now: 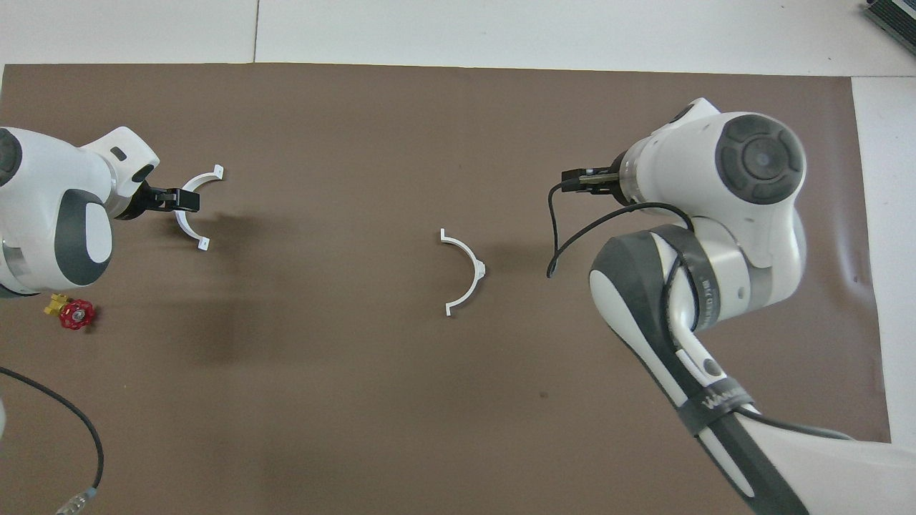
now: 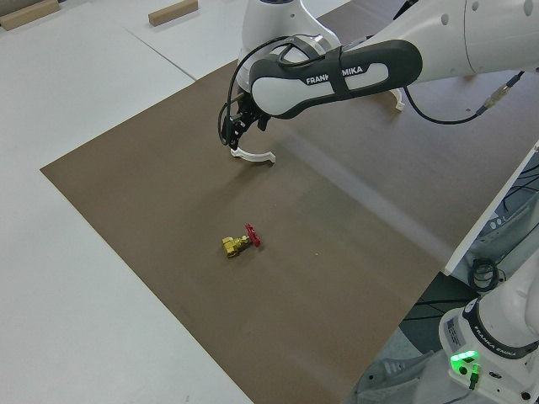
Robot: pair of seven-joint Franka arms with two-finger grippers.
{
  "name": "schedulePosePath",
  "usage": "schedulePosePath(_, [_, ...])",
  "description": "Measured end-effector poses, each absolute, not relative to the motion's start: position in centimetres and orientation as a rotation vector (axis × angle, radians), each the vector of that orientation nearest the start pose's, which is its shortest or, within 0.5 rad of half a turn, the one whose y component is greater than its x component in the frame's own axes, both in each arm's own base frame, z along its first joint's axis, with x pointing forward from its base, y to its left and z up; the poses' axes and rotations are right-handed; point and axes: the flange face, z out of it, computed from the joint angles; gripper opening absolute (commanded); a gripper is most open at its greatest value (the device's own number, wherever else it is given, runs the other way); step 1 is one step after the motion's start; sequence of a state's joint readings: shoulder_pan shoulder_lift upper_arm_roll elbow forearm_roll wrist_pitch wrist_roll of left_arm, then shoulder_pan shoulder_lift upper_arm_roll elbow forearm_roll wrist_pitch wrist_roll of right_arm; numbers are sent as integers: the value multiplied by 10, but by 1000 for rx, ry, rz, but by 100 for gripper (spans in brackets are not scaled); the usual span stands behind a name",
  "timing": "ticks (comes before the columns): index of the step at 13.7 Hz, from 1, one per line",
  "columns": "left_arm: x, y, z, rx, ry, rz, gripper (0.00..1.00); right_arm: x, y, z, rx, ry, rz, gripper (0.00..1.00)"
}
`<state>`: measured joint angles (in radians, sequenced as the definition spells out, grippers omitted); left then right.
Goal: Assemble drain pipe with both arms
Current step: 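Release the half-ring with the right gripper while the left gripper grasps the other half-ring, then carry the held half-ring with the left gripper toward the placed half-ring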
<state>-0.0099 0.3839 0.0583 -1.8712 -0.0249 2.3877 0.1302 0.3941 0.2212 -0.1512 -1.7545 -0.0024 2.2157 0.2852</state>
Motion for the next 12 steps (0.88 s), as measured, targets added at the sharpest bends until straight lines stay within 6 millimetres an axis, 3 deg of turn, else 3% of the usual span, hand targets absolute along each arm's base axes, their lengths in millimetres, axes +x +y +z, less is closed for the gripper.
schedulePosePath(3, [652, 31, 311, -3114, 106, -215, 95, 628, 101, 502, -3101, 200, -329, 100])
schedulePosePath(6, [654, 31, 308, -3112, 107, -225, 90, 610, 50, 536, -3108, 306, -249, 100])
schedulePosePath(9, [655, 30, 308, -3111, 108, -236, 84, 581, 20, 574, -3116, 292, -167, 100])
schedulePosePath(12, [655, 30, 307, -3110, 109, -241, 81, 546, 4, 602, -3123, 259, -37, 100])
